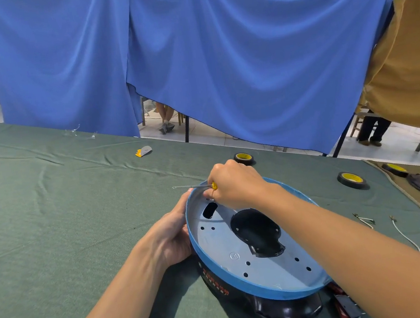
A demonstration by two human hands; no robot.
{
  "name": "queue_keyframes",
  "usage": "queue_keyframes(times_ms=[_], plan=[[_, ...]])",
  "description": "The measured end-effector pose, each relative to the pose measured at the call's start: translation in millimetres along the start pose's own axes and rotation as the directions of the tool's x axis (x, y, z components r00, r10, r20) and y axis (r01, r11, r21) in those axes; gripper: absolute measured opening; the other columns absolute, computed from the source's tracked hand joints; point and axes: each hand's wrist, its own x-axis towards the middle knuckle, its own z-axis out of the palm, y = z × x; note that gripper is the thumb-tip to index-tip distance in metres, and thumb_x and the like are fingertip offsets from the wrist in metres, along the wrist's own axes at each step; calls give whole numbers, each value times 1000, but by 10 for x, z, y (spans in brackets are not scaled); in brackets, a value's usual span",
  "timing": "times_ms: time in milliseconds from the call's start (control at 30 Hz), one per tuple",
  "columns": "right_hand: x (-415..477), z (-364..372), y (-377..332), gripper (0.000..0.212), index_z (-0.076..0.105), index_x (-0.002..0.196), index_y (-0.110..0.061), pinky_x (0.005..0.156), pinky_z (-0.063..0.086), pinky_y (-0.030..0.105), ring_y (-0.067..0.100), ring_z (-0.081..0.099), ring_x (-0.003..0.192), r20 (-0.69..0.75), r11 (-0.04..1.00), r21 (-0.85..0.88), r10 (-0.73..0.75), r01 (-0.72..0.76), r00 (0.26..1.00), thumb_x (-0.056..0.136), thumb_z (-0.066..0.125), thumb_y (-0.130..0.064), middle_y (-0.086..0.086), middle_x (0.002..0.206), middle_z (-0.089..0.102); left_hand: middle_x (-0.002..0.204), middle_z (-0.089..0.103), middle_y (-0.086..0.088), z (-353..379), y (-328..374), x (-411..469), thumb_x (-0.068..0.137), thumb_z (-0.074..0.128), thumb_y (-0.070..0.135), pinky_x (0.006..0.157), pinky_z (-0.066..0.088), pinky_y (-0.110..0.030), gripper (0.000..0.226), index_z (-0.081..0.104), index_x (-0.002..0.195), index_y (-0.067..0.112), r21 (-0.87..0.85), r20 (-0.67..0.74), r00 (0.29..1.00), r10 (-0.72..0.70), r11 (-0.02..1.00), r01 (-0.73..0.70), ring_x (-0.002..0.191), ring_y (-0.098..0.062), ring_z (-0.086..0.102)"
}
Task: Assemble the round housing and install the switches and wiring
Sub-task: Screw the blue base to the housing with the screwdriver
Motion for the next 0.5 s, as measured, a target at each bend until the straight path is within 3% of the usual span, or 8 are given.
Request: queue_keyframes(times_ms=[167, 267, 367, 500], plan=[[5, -41, -28, 12, 69, 99, -24, 55, 45, 32, 25, 57, 78, 54, 996, 1, -89, 89, 995, 88, 65, -22, 3, 85, 62, 136, 56, -19, 8, 11, -31, 65, 78, 41, 117, 30, -46, 65, 66, 115, 1, -55, 13, 1000, -16, 998, 16, 114, -33, 52], [4, -103, -13, 8, 68, 90, -25, 52, 35, 27, 24, 56, 74, 50, 996, 34, -89, 88, 995, 85, 68, -31, 1, 78, 60, 131, 57, -18, 17, 13, -37, 60, 81, 43, 117, 26, -46, 71, 65, 116, 3, -26, 16, 1000, -10, 1000, 10, 116, -32, 48], [10, -75, -13, 23, 58, 75, -22, 51, 33, 26, 21, 53, 65, 13, 999, 20, -36, 36, 999, 88, 66, -40, -3, 66, 51, 129, 55, -17, 37, 11, -29, 65, 79, 45, 117, 25, -44, 65, 66, 114, 6, -12, 17, 1000, 3, 1000, -3, 115, -30, 45], [7, -21, -37, 9, 67, 93, -21, 55, 39, 29, 25, 56, 75, 26, 999, 4, -55, 55, 998, 89, 66, -29, 3, 79, 59, 128, 56, -17, 40, 9, -34, 57, 82, 39, 116, 28, -44, 68, 65, 114, 5, -37, 19, 1000, 4, 999, -4, 113, -30, 48]])
